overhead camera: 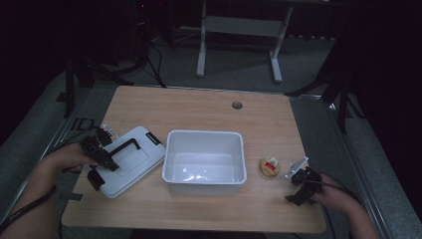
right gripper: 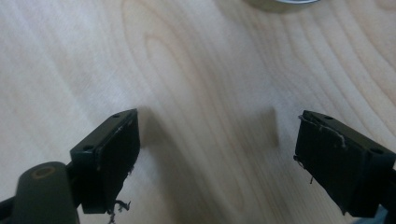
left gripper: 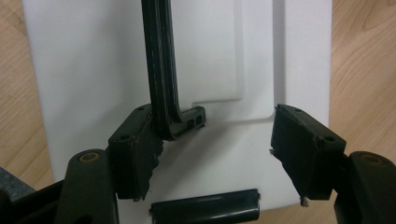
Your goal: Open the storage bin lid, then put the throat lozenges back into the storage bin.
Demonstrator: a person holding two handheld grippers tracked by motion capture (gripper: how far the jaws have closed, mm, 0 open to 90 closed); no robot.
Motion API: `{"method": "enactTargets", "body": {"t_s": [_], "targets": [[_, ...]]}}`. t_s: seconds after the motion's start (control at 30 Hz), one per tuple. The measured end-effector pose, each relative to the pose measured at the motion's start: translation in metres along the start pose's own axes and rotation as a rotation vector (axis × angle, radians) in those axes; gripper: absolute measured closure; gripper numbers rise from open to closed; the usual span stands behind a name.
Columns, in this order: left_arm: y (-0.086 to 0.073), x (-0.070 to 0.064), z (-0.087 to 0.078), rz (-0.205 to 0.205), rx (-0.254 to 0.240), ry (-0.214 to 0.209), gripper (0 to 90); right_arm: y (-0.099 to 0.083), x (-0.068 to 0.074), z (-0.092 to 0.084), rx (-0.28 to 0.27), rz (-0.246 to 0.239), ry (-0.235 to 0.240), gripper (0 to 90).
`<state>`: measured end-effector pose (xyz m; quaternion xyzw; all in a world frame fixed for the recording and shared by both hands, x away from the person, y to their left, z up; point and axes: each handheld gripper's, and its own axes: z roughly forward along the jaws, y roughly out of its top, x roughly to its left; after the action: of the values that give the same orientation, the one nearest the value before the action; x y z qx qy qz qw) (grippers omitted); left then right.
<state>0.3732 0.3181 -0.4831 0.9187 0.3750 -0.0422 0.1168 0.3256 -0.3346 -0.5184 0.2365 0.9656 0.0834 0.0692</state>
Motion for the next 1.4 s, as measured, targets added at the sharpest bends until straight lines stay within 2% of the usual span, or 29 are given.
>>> {"method": "enactTargets", "body": {"t_s": [0.03,0.07,0.1,0.13,0.23,0.33,0.47,0.5,0.53,0.57,0.6,0.67,0.77,0.87,0.93,0.97,1.07,1.2,1.27,1.4], "targets": [[0.0,0.0,0.0,0.004,0.009,0.003,32.3,0.006,0.002,-0.002,0.068,-0.035,0.011,13.5],[0.0,-0.001,0.0,0.003,0.015,0.005,32.3,0.006,0.002,-0.002,0.068,-0.035,0.011,13.5],[0.0,0.0,0.0,0.001,0.02,0.001,32.3,0.012,0.005,-0.005,0.121,-0.053,0.033,13.5],[0.0,-0.001,0.0,0.004,0.02,0.003,32.3,0.012,0.005,-0.005,0.121,-0.053,0.033,13.5],[0.0,-0.002,-0.001,0.004,0.004,0.009,32.4,0.02,0.008,-0.006,0.173,-0.094,0.035,12.0],[0.001,-0.002,0.0,0.006,0.013,0.011,32.3,0.028,0.006,-0.006,0.208,-0.051,0.059,12.1],[0.002,-0.003,0.0,0.012,0.015,0.009,32.3,0.034,0.008,-0.003,0.292,-0.084,0.024,13.2],[0.003,-0.003,-0.001,0.009,0.009,-0.002,32.3,0.036,0.008,-0.003,0.299,-0.095,0.021,13.4],[0.003,-0.004,-0.002,0.013,0.006,0.004,32.3,0.037,0.007,-0.003,0.302,-0.106,0.024,13.5],[0.003,-0.004,-0.002,0.016,0.002,0.008,32.3,0.039,0.007,-0.004,0.297,-0.132,0.019,13.4],[0.003,-0.004,-0.002,0.016,0.002,0.008,32.3,0.039,0.007,-0.004,0.297,-0.132,0.019,13.4],[0.002,-0.004,-0.003,0.015,0.004,-0.002,32.3,0.043,0.007,-0.009,0.248,-0.193,-0.023,11.5],[0.001,-0.003,-0.003,0.008,0.013,-0.003,32.3,0.05,0.001,-0.016,0.188,-0.19,-0.059,10.9],[0.0,-0.003,-0.003,0.009,0.011,-0.006,32.3,0.053,-0.003,-0.019,0.168,-0.188,-0.073,10.9],[0.0,-0.002,-0.003,0.008,0.012,-0.003,32.3,0.057,-0.007,-0.022,0.172,-0.208,-0.059,11.0],[0.0,-0.003,-0.003,0.008,0.01,-0.007,32.3,0.059,-0.007,-0.023,0.169,-0.237,-0.076,11.0],[0.0,-0.003,-0.002,0.007,0.015,-0.006,32.4,0.066,-0.009,-0.026,0.145,-0.258,-0.061,12.5],[0.0,-0.004,-0.001,0.015,0.024,-0.015,32.3,0.077,-0.007,-0.027,0.112,-0.333,-0.066,12.6],[0.001,-0.005,-0.002,0.014,0.022,-0.025,32.3,0.08,-0.007,-0.027,0.109,-0.348,-0.068,12.6],[0.003,-0.006,-0.004,0.021,0.026,-0.013,32.3,0.091,-0.008,-0.025,0.089,-0.375,-0.065,12.8]]}}
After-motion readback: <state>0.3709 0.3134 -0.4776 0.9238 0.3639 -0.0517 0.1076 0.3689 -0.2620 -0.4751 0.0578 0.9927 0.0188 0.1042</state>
